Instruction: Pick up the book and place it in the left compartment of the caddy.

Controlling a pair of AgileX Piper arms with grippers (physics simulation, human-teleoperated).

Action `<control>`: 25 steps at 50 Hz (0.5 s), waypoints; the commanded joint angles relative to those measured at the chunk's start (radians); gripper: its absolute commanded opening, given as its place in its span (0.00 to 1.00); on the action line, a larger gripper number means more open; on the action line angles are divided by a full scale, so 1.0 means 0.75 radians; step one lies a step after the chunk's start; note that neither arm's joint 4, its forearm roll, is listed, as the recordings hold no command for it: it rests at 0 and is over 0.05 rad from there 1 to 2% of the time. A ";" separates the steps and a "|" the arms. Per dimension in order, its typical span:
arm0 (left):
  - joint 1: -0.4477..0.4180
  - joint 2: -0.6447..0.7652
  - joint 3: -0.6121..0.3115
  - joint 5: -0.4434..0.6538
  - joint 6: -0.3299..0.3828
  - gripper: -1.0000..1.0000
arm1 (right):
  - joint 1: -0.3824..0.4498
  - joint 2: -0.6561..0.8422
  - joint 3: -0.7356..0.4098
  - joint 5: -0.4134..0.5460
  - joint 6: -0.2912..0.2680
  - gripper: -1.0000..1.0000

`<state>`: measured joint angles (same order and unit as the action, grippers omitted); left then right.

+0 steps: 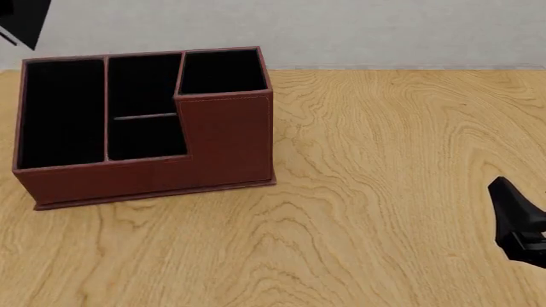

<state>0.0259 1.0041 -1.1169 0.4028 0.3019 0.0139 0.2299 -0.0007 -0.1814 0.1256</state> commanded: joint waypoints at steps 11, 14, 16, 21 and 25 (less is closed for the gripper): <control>0.086 0.178 -0.133 0.153 0.047 0.00 | 0.001 -0.024 0.000 0.018 0.001 1.00; 0.076 0.188 -0.122 0.169 0.069 0.00 | 0.000 -0.029 0.000 0.022 0.001 1.00; 0.079 0.195 -0.119 0.175 0.071 0.00 | -0.001 -0.029 -0.001 0.022 0.003 1.00; 0.075 0.214 -0.106 0.182 0.071 0.00 | -0.001 -0.029 0.000 0.022 0.004 1.00; 0.086 0.243 -0.094 0.201 0.085 0.00 | 0.000 -0.022 0.000 0.017 0.005 1.00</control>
<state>0.0827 1.1467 -1.1827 0.5245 0.3414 0.0137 0.2117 -0.0008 -0.1675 0.1280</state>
